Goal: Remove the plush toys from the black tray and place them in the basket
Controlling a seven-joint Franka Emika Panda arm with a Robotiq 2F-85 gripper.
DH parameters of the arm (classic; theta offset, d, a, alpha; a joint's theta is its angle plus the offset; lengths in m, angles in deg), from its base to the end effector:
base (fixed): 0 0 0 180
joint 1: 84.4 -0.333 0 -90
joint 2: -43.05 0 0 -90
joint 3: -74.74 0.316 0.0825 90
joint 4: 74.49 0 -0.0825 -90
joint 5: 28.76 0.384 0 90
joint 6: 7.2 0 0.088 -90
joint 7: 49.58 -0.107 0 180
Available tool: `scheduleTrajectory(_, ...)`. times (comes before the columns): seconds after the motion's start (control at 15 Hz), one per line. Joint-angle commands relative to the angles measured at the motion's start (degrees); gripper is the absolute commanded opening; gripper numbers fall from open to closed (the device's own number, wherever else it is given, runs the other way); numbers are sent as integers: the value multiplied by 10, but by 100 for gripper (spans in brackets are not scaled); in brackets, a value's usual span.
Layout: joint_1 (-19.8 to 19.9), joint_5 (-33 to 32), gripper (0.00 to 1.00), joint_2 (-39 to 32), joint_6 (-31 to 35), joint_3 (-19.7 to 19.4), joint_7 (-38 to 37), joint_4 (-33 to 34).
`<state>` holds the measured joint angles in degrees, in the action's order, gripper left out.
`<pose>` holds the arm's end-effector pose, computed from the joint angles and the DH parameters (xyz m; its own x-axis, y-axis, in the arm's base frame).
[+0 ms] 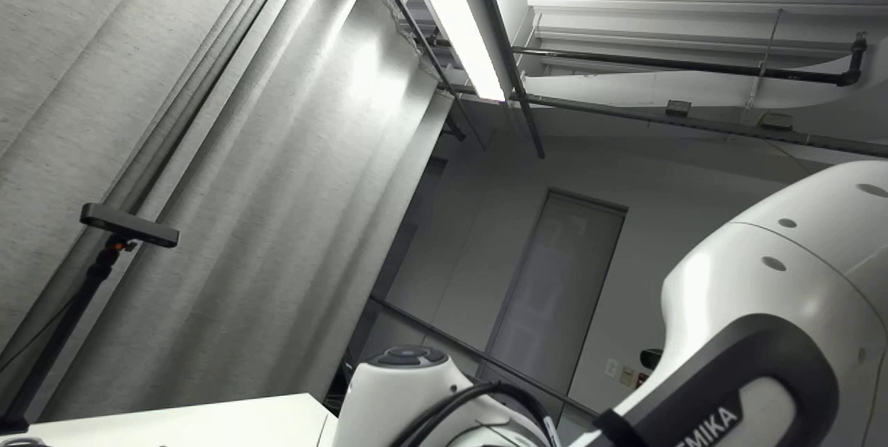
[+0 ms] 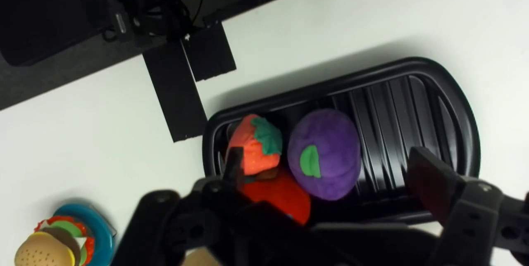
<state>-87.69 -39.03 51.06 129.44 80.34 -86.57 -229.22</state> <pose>0.3812 0.0565 0.2608 0.9332 -0.3505 -0.0800 -0.3295 -0.9229 0.1993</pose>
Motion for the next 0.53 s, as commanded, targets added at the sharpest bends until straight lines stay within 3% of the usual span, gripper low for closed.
scheduleTrajectory(0.0, 0, 29, 100, -3, 21, 4, 22, -32)
scheduleTrajectory(0.47, -1, 26, 100, -80, 109, 2, 10, -21)
